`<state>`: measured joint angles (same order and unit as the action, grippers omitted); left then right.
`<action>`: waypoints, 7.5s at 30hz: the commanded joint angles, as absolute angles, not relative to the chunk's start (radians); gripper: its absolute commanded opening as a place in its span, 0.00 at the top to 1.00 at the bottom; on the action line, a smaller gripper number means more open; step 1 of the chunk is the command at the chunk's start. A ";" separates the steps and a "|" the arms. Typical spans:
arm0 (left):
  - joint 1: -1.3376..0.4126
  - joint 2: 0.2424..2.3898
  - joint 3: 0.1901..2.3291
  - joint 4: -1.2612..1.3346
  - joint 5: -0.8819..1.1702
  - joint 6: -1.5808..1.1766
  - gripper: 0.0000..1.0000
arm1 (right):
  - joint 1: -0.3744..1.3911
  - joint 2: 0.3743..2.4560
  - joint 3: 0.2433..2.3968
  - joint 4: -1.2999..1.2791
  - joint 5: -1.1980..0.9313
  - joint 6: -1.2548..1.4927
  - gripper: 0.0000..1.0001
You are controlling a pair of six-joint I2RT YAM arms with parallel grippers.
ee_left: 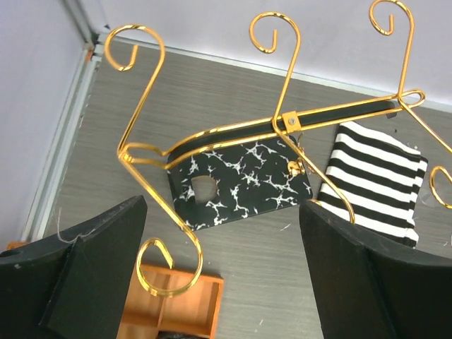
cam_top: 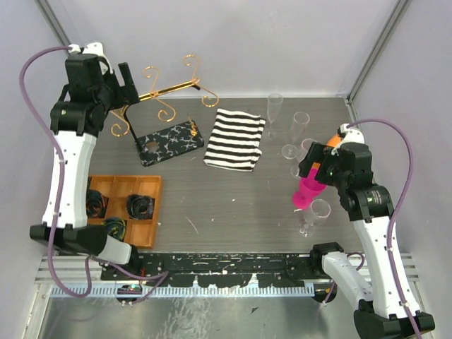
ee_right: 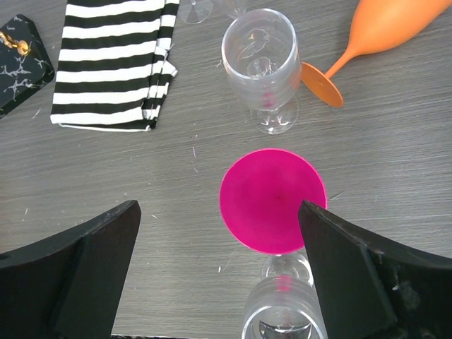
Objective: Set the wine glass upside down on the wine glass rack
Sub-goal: Move the wine rack to the center of the board.
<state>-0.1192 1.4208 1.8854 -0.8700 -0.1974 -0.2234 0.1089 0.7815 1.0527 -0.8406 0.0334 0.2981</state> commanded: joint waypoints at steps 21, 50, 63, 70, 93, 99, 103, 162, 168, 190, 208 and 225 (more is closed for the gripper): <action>-0.037 1.892 2.292 -0.975 0.209 -0.254 0.16 | 0.104 0.782 1.006 -0.815 -0.026 0.293 0.00; -0.089 2.126 2.516 -1.022 0.061 -0.273 0.54 | 0.104 0.807 0.996 -0.807 -0.023 0.288 0.00; -0.093 2.166 2.539 -1.027 0.078 -0.274 0.84 | 0.103 0.811 0.996 -0.804 -0.023 0.284 0.00; -0.117 2.177 2.540 -1.042 0.131 -0.269 1.00 | 0.103 0.809 0.984 -0.799 -0.023 0.286 0.00; -0.352 2.141 2.505 -1.119 0.205 -0.292 1.00 | 0.104 0.815 0.981 -0.796 -0.017 0.287 0.00; -0.361 2.084 2.416 -1.139 0.152 -0.338 1.00 | 0.104 0.815 0.983 -0.797 -0.017 0.287 0.00; -0.361 2.035 2.367 -1.149 0.136 -0.354 1.00 | 0.104 0.816 0.983 -0.797 -0.018 0.286 0.00; -0.385 2.034 2.339 -1.250 0.105 -0.347 1.00 | 0.698 1.418 1.327 -0.122 0.002 0.800 0.00; -0.385 2.035 2.331 -1.247 0.114 -0.350 1.00 | 0.728 1.475 1.282 0.003 -0.003 0.901 0.00; -0.385 1.990 2.299 -1.245 0.130 -0.354 1.00 | 0.802 1.394 1.173 0.289 0.009 0.894 0.05; -0.387 1.915 2.217 -1.227 0.144 -0.369 1.00 | 0.869 1.339 1.164 0.367 0.059 0.810 0.05; -0.413 1.757 1.988 -1.146 0.130 -0.397 0.99 | 0.976 1.264 1.115 0.328 0.160 0.779 0.05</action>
<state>-0.3939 1.7805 2.0384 -1.0645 0.1032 -0.3687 0.9585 1.3407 1.0782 0.1707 0.1230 0.8093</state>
